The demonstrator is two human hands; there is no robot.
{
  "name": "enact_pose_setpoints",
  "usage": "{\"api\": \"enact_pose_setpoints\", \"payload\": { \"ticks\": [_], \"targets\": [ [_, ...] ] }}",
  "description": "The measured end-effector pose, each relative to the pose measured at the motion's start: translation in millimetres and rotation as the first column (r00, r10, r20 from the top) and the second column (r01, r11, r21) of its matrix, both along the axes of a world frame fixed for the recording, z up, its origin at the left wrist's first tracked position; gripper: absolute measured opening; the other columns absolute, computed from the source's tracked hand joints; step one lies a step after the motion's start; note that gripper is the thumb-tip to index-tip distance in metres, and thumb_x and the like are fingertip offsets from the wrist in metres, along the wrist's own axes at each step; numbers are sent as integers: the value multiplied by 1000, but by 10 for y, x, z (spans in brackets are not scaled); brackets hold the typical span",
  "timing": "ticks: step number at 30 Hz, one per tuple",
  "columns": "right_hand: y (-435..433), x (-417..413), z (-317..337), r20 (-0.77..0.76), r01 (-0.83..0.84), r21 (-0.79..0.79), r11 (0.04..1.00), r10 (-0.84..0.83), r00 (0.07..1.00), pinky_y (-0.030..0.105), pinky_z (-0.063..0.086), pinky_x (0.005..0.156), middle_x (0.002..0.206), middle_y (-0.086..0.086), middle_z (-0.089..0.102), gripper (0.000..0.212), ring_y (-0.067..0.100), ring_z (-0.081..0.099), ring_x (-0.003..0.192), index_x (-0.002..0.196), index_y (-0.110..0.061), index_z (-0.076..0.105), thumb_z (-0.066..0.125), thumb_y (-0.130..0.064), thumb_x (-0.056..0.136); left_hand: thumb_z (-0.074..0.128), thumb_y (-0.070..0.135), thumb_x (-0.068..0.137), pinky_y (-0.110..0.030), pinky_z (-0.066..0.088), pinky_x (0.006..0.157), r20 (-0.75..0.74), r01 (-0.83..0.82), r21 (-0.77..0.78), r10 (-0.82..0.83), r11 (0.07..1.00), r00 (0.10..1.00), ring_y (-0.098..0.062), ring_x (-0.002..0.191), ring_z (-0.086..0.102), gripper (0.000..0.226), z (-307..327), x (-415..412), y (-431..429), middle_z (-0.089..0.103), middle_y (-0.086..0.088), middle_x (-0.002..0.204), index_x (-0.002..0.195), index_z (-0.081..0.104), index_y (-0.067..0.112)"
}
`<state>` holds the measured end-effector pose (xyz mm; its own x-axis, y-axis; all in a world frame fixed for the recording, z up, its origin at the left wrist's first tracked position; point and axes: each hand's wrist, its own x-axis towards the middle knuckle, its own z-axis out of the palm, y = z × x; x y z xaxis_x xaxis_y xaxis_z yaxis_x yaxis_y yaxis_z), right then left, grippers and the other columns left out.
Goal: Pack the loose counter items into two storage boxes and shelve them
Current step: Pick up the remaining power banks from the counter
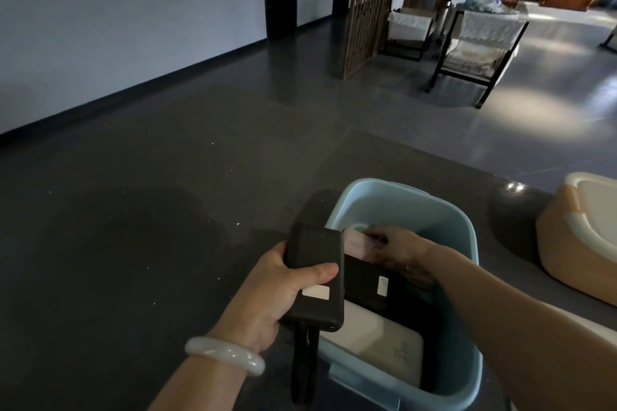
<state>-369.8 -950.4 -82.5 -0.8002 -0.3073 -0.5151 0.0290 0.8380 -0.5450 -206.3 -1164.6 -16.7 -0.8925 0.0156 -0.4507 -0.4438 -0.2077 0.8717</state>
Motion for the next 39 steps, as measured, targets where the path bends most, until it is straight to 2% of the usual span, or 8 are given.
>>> {"api": "enact_pose_setpoints", "payload": {
  "ticks": [11,18,22,25,27,29,34,39],
  "targets": [
    [-100,283,521,-245,180,-225,958,-235,941,23,49,76,103,-1,66,23,12,61,90,110,-16,66,63,-28,91,84,23,65,-54,55,88,7,-52,-7,52,999,999,-33,94,72,60,63,46,59,74,-16,101,119,61,12],
    [-249,814,1042,299,294,-614,732,-130,945,30,54,68,91,15,70,29,21,67,78,105,-1,68,55,-26,96,53,45,95,-37,60,66,-21,-200,202,208,959,978,-25,90,74,46,141,-209,316,71,-13,110,133,45,19],
    [-164,735,1009,432,414,-651,636,-138,891,32,53,72,95,12,68,15,22,66,84,103,-4,64,59,-13,92,54,68,83,-40,58,80,-56,-140,229,156,963,986,-25,101,71,76,162,-365,420,68,-12,119,139,44,17],
    [-48,635,989,518,500,-681,535,-130,845,33,55,73,96,16,68,16,24,67,84,103,-2,64,57,-8,89,46,75,83,-34,45,98,-145,-7,-190,-21,982,989,-14,123,53,78,146,-378,360,55,-2,135,140,46,23],
    [76,484,1025,398,456,-682,571,-233,887,30,55,72,89,15,69,19,23,67,76,106,0,64,55,-2,89,40,61,94,-34,32,106,-172,-6,-655,-141,755,975,-17,133,33,63,54,-386,265,39,-2,143,144,40,22],
    [216,266,1049,193,388,-582,715,-342,920,31,53,70,86,14,69,23,22,65,74,110,-1,64,59,0,88,34,49,101,-27,30,101,-120,76,-780,-268,622,956,-17,135,27,56,-34,-350,227,31,-3,148,150,28,21],
    [273,-128,826,71,282,-260,924,-273,959,26,55,58,95,10,71,28,24,67,84,111,-12,67,67,-2,85,25,44,104,-12,40,60,-95,121,-695,-257,709,962,4,80,53,51,-226,-227,262,52,15,108,154,16,36],
    [219,-298,414,206,282,-186,941,-244,948,43,47,99,111,6,70,30,26,61,108,107,-21,72,68,-3,83,27,45,104,-16,50,63,-120,108,-650,-242,752,963,-6,85,64,50,-288,-248,262,59,11,102,152,19,39]
  ]
}}
